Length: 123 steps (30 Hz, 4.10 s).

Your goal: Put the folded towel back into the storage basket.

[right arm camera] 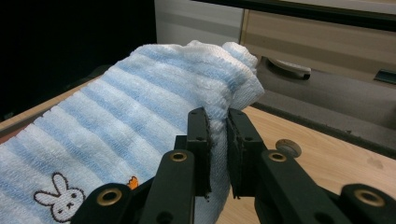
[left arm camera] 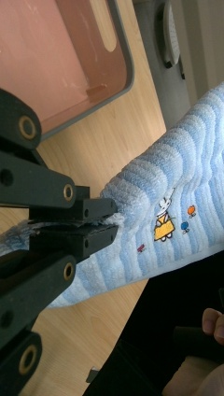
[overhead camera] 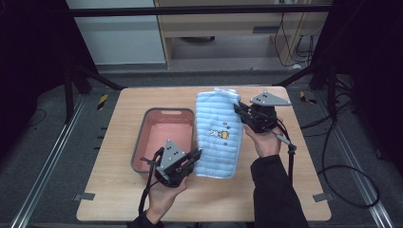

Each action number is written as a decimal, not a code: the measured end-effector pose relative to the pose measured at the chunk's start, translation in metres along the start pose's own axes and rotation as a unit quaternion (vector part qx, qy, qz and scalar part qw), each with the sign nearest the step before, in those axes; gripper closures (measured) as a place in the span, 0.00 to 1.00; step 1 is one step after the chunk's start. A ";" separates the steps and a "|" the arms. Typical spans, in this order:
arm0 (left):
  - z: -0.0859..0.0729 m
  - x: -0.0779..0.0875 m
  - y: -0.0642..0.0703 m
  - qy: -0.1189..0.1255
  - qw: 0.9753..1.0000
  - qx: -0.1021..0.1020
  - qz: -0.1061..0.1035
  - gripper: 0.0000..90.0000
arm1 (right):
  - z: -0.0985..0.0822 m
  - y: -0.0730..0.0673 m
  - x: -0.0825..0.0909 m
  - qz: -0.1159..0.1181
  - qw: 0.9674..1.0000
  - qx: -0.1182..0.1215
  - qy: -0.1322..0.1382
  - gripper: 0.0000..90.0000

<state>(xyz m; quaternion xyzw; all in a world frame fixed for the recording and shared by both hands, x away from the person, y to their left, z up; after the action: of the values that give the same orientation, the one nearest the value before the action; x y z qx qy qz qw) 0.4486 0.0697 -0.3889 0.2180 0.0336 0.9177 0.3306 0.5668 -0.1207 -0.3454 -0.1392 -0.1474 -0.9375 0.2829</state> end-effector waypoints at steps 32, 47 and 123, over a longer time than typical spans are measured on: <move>0.013 0.047 -0.053 0.038 0.998 0.021 0.039 0.96 | 0.051 -0.046 -0.041 0.026 0.999 0.021 0.020 0.90; 0.012 0.059 -0.077 0.043 0.997 0.035 0.057 0.96 | 0.056 -0.062 -0.067 0.043 0.999 0.014 0.022 0.90; -0.051 0.027 -0.150 -0.052 0.986 0.060 0.149 0.96 | 0.000 -0.105 -0.166 0.075 0.996 0.012 -0.047 0.90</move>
<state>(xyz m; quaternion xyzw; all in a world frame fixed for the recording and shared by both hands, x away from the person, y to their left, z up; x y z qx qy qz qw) 0.4970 0.2075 -0.4557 0.2872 0.0380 0.9405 0.1775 0.6398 0.0437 -0.4232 -0.1904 -0.1606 -0.9041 0.3471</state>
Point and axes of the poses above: each handheld gripper's, and its own axes: x roughly backward along the jaws, z roughly out of its top, y roughly to its right, the point moved 7 cm from there along -x, roughly forward along the jaws, and after that the axes turned 11 degrees about x, right-handed, at the moved point
